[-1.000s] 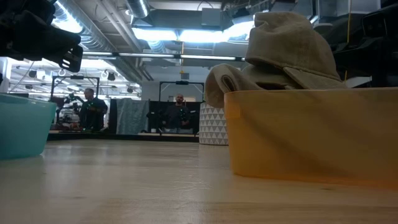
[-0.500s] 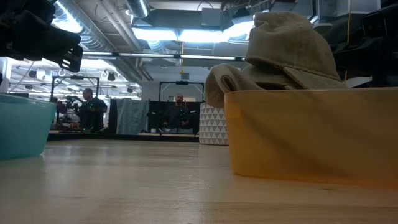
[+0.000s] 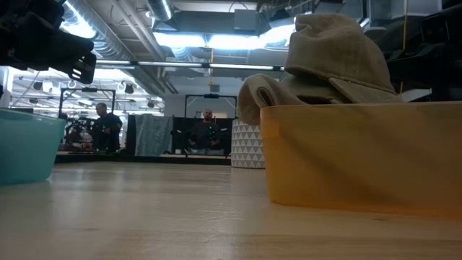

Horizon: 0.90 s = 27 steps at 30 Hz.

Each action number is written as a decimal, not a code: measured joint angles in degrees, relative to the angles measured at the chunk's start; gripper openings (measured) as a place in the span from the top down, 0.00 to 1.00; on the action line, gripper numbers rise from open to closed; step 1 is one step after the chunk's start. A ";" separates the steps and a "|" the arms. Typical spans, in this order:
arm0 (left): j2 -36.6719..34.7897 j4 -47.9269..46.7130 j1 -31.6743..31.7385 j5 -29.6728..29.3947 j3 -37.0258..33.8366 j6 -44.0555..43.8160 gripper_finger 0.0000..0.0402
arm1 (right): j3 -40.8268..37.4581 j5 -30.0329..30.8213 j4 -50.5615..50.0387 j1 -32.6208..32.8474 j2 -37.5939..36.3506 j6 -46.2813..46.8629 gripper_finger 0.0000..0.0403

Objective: Pick & Place hat
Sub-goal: Return to Home Position

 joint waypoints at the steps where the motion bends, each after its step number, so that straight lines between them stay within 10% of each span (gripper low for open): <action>1: 0.01 -0.01 0.01 0.00 0.00 0.00 0.98 | 0.00 -0.02 0.00 0.00 0.00 -0.01 0.62; 27: -0.01 0.00 0.00 0.01 0.00 0.00 0.97 | 0.00 0.00 0.00 0.00 -0.01 0.01 0.62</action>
